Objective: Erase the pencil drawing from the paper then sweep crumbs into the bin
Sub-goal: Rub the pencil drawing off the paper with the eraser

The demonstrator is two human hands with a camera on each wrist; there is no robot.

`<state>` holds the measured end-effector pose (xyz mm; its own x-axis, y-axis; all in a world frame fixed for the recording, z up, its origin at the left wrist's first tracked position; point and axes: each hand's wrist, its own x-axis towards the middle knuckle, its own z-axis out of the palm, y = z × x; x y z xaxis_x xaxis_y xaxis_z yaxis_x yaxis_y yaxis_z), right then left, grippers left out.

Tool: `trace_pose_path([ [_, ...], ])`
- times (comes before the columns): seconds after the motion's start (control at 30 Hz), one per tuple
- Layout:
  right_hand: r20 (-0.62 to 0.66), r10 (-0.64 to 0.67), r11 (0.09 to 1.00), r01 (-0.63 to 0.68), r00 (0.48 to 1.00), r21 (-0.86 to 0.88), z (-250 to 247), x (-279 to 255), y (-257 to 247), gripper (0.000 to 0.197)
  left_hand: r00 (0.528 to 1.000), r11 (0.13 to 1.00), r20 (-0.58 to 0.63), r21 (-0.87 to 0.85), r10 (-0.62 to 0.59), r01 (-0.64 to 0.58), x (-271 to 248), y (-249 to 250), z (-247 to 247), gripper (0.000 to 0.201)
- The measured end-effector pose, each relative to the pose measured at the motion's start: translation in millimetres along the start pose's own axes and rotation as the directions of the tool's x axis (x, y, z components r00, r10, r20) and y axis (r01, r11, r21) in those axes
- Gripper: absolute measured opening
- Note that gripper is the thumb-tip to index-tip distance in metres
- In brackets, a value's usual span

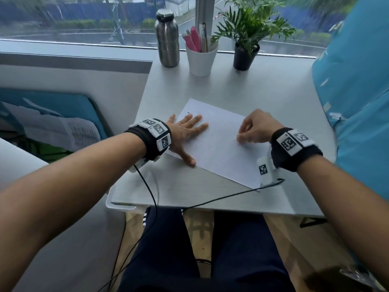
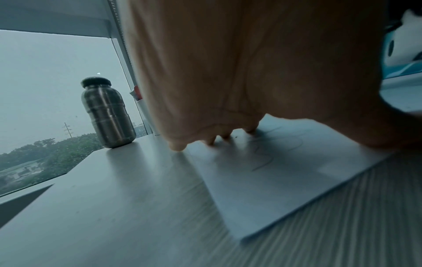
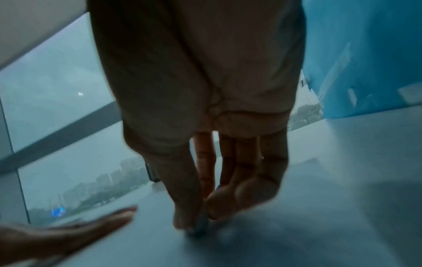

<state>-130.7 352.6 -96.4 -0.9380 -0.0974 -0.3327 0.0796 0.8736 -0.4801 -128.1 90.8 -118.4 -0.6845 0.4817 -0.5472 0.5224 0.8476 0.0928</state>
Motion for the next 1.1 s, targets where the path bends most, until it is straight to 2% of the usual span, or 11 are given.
trace_pose_path([
  [0.13,0.024,0.042,0.997,-0.043,0.999,0.066,3,-4,9,0.007,0.999,0.998,-0.035,0.047,-0.038,0.040,-2,-1,0,0.138],
  [0.23,0.011,0.052,0.995,-0.052,0.999,0.089,3,-4,10,0.007,0.989,0.986,-0.041,0.090,-0.140,0.143,-6,-3,-2,0.141],
  [0.33,0.006,0.064,0.993,-0.065,0.998,0.100,3,-1,11,0.009,0.973,0.972,-0.133,0.115,-0.190,0.205,-11,10,-5,0.132],
  [0.4,0.013,0.061,0.993,-0.062,0.998,0.096,3,-1,10,0.009,0.979,0.990,-0.205,0.131,-0.024,0.052,-11,33,2,0.119],
  [0.47,0.016,0.054,0.994,-0.056,0.998,0.093,3,-1,11,0.010,0.966,0.974,-0.149,0.120,0.210,-0.193,-11,60,13,0.108],
  [0.53,0.012,0.047,0.996,-0.047,0.999,0.078,3,0,12,0.011,0.950,0.952,-0.067,0.061,0.305,-0.301,-8,74,25,0.100],
  [0.6,0.014,0.041,0.996,-0.042,0.999,0.084,4,1,13,0.011,0.964,0.966,-0.068,-0.003,0.256,-0.257,-3,64,25,0.097],
  [0.77,0.042,0.036,0.995,-0.039,0.998,0.095,2,3,15,0.011,0.995,0.997,-0.102,-0.069,0.021,-0.028,6,8,8,0.101],
  [0.9,0.001,-0.006,1.000,0.006,1.000,0.031,-9,7,16,0.008,0.995,0.999,-0.100,-0.033,-0.006,0.003,-7,6,9,0.099],
  [1.0,-0.096,-0.057,0.997,0.052,0.994,-0.055,-11,11,10,0.006,0.961,0.998,-0.275,0.063,0.032,-0.015,-13,14,14,0.100],
  [1.1,-0.153,-0.104,0.988,0.084,0.983,-0.132,-4,16,-1,0.006,0.911,0.998,-0.409,0.024,0.057,-0.051,-13,20,8,0.099],
])
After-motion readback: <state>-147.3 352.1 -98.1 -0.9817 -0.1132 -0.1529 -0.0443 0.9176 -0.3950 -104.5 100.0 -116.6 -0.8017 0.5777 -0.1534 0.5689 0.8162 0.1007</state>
